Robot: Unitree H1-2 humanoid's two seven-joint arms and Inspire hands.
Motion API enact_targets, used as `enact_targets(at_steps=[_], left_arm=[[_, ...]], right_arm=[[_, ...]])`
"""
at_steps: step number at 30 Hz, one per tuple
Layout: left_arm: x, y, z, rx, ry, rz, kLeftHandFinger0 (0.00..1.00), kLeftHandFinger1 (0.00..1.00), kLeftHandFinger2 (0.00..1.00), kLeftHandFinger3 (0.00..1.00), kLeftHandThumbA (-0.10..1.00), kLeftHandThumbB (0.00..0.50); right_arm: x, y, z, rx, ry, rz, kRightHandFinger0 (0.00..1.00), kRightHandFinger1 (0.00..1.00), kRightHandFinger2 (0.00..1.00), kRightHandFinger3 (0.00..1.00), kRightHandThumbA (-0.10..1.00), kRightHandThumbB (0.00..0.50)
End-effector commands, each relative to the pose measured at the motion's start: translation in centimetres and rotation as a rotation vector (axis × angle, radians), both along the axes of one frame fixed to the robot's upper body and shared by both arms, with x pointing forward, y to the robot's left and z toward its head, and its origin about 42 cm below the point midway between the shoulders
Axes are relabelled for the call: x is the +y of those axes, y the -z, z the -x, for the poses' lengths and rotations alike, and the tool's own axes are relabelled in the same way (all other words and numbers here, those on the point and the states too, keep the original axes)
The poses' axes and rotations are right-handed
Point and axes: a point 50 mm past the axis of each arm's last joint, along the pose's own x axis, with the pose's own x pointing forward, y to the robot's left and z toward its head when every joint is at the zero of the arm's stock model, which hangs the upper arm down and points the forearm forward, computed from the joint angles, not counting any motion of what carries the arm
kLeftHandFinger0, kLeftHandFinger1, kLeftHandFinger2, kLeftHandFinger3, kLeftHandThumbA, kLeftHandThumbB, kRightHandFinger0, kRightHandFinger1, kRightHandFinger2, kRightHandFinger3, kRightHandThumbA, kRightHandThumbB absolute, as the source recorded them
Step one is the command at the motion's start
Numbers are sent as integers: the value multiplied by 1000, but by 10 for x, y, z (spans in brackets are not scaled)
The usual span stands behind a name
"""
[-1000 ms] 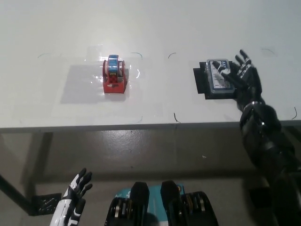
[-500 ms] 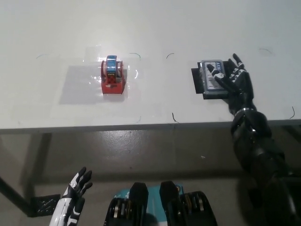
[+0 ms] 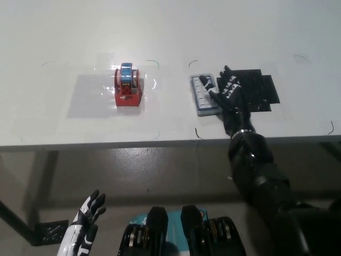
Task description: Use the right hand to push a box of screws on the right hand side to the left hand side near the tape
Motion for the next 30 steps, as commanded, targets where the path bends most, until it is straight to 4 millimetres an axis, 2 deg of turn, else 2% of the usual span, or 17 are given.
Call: enact_targets(at_steps=[1,6,10,15,18,22,26,28,30], left_arm=[[-1,-7,4,-49,14,21,1000,1000,1000,1000,904,166],[-2,-8,3,-55,17,19,1000,1000,1000,1000,905,139],[-4,-8,4,-53,9,24,1000,1000,1000,1000,897,141],[-2,-7,6,-47,15,36,1000,1000,1000,1000,889,137],[-2,-8,8,-43,11,36,1000,1000,1000,1000,903,142],[-3,-9,6,-50,18,39,1000,1000,1000,1000,903,141],[-3,-9,6,-49,17,43,1000,1000,1000,1000,905,152],[-2,-10,5,-55,9,40,1000,1000,1000,1000,915,156],[-1,-11,6,-54,11,39,1000,1000,1000,1000,918,150]], right_arm=[[40,-15,0,11,-45,-44,1000,1000,1000,1000,1000,308],[63,-25,2,20,-28,-135,1000,1000,1000,1000,1000,319],[78,-30,3,41,-18,-210,1000,1000,1000,1000,1000,330],[95,-34,8,92,60,-365,1000,1000,1000,1000,1000,295],[101,-35,10,109,76,-389,1000,1000,1000,1000,1000,283],[108,-38,12,125,107,-423,1000,1000,1000,1000,1000,239],[116,-39,14,163,120,-469,1000,1000,1000,1000,1000,250],[121,-41,15,194,129,-481,1000,1000,1000,1000,1000,276],[128,-44,17,213,148,-502,1000,1000,1000,1000,1000,261]])
